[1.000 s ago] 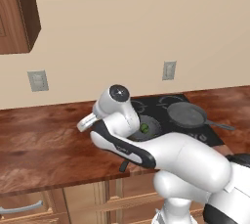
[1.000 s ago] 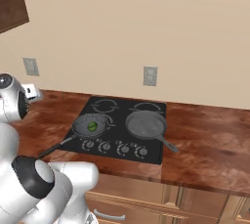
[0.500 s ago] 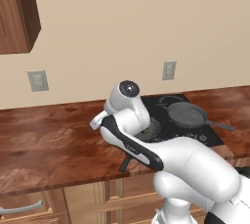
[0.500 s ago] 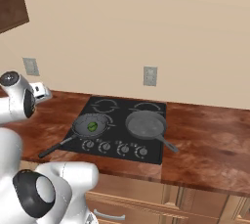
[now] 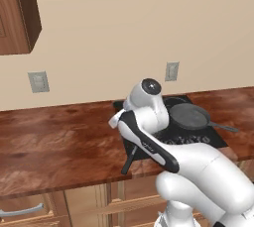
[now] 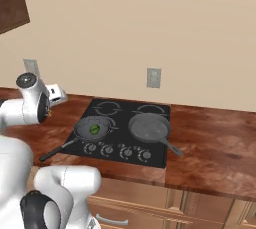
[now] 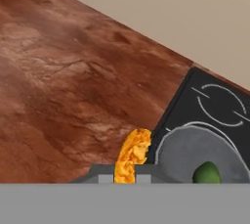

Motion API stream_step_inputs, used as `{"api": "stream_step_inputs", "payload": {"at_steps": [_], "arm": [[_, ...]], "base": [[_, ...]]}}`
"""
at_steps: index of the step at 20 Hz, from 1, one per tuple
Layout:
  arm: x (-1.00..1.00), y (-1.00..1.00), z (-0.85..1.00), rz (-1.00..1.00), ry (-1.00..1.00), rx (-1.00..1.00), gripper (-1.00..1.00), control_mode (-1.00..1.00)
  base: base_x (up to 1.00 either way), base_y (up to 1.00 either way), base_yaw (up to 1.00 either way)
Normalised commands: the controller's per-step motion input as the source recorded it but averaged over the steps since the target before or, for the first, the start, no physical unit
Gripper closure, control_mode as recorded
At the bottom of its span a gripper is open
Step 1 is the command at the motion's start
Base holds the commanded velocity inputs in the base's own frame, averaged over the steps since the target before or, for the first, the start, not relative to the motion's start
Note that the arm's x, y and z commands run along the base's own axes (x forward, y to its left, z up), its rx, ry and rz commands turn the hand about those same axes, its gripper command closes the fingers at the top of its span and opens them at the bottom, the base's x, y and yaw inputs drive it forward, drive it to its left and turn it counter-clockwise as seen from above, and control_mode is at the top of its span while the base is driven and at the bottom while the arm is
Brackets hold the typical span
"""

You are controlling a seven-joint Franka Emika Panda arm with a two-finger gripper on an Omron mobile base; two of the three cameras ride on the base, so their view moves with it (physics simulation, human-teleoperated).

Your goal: Place both pans onto different burners. Then place the avocado and the shrimp on different pans.

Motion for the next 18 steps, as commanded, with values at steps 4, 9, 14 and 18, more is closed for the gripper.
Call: {"api": "stream_step_inputs", "payload": {"at_steps": [4, 9, 14, 18], "arm": [[0.10, -0.59, 0.00, -0.03, 0.01, 0.00, 1.00, -1.00], [0.11, -0.60, 0.00, -0.05, 0.00, 0.00, 1.00, -1.00], [0.07, -0.56, 0.00, -0.06, 0.00, 0.00, 1.00, -1.00], [0.02, -0.53, 0.00, -0.06, 0.00, 0.00, 1.00, -1.00]], "base": [[0.00, 0.00, 0.00], [0.00, 0.00, 0.00], [0.00, 0.00, 0.00], [0.00, 0.00, 0.00]]}}
